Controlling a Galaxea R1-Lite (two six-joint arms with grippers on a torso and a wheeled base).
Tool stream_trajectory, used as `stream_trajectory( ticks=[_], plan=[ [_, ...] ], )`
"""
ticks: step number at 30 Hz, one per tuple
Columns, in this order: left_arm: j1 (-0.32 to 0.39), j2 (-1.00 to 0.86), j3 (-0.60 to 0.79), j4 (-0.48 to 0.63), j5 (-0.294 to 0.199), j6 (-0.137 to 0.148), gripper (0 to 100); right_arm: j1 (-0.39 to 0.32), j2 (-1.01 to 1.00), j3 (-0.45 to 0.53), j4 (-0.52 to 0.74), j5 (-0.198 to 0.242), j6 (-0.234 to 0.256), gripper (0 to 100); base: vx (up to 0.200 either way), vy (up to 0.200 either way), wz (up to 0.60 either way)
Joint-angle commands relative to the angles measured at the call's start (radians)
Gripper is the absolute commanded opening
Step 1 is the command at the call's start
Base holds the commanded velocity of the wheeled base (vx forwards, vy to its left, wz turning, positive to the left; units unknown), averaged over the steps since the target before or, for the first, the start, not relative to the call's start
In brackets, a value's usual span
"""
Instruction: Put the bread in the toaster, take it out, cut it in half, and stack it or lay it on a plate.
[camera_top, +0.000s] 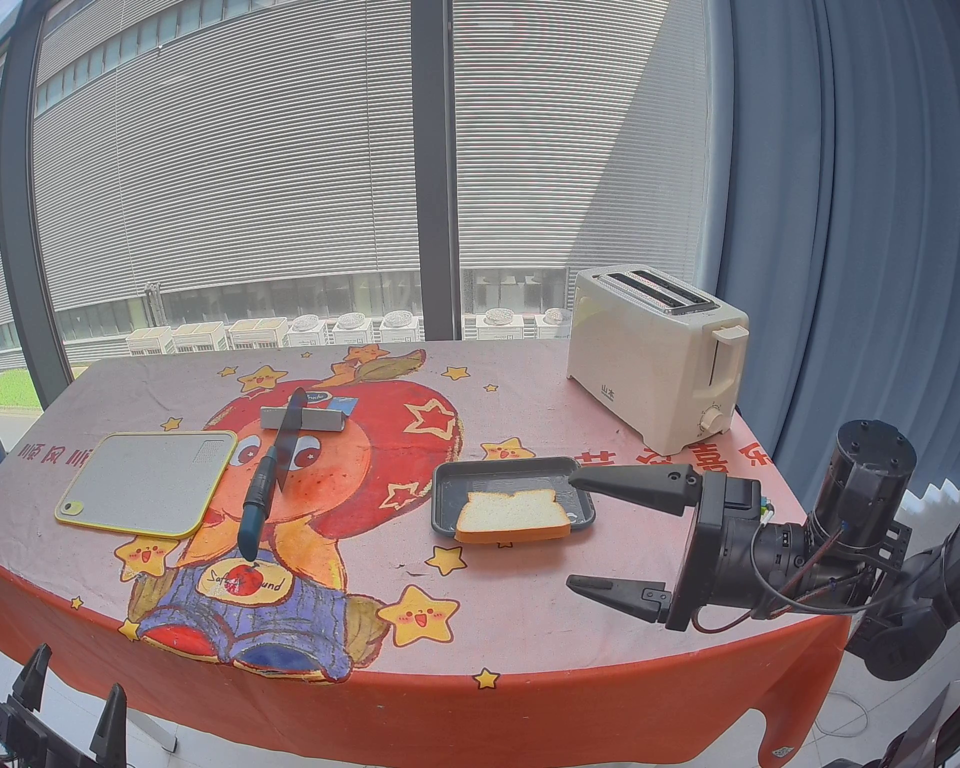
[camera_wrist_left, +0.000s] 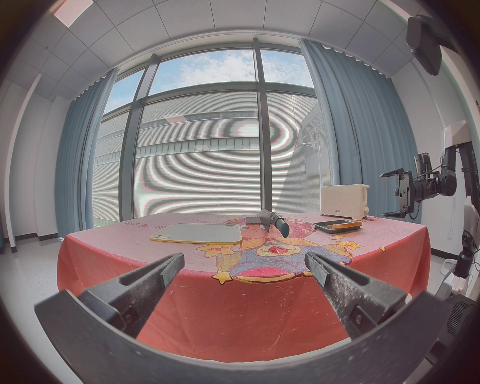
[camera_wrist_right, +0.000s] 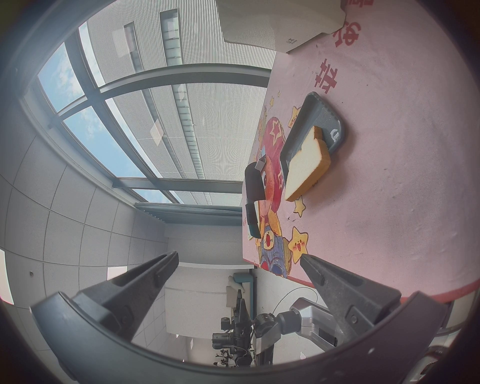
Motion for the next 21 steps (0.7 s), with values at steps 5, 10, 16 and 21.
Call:
stream_trajectory(
  ticks=[5, 10, 16, 21],
  plan=[
    [0.0, -0.016, 0.016, 0.0, 0.0, 0.0, 100, 0.005, 0.052, -0.09, 0.016, -0.045, 0.042, 100, 0.0, 0.0, 0.0],
    [0.0, -0.016, 0.016, 0.0, 0.0, 0.0, 100, 0.006, 0.086, -0.099, 0.016, -0.05, 0.04, 100, 0.0, 0.0, 0.0],
    [0.0, -0.016, 0.016, 0.0, 0.0, 0.0, 100, 0.008, 0.158, -0.112, 0.009, -0.048, 0.042, 100, 0.0, 0.0, 0.0],
    [0.0, -0.016, 0.016, 0.0, 0.0, 0.0, 100, 0.006, 0.194, -0.133, 0.004, -0.048, 0.047, 100, 0.0, 0.0, 0.0]
  ],
)
